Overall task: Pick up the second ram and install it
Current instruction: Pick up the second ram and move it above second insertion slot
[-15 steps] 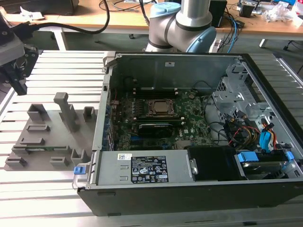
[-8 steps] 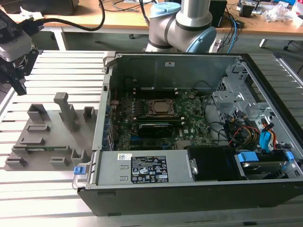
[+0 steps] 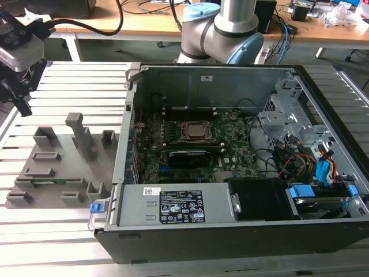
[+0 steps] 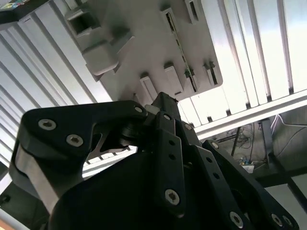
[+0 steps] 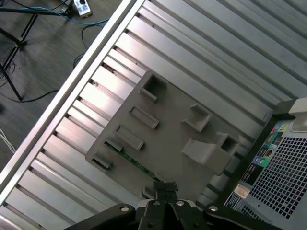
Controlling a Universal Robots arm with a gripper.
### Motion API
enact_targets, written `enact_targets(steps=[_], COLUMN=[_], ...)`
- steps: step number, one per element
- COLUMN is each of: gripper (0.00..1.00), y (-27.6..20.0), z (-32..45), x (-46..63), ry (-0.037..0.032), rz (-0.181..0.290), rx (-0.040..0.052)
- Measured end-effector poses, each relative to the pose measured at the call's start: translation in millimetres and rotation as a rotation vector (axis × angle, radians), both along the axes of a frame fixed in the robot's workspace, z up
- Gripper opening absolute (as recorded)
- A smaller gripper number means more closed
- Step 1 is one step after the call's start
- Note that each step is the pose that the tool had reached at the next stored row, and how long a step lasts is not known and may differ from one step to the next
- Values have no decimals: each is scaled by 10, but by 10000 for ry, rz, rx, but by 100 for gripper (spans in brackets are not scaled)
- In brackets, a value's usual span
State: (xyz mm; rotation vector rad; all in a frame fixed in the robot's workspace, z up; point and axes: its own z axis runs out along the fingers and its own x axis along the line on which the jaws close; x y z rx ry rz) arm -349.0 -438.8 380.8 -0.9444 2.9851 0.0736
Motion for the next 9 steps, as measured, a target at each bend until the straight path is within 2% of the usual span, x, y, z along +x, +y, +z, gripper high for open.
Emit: enact_targets(steps=[6,9], gripper=[10,10], y=[0,0], z=[0,0], x=[0,0], ry=[0,0], rz=[959,1295], rx=[0,0])
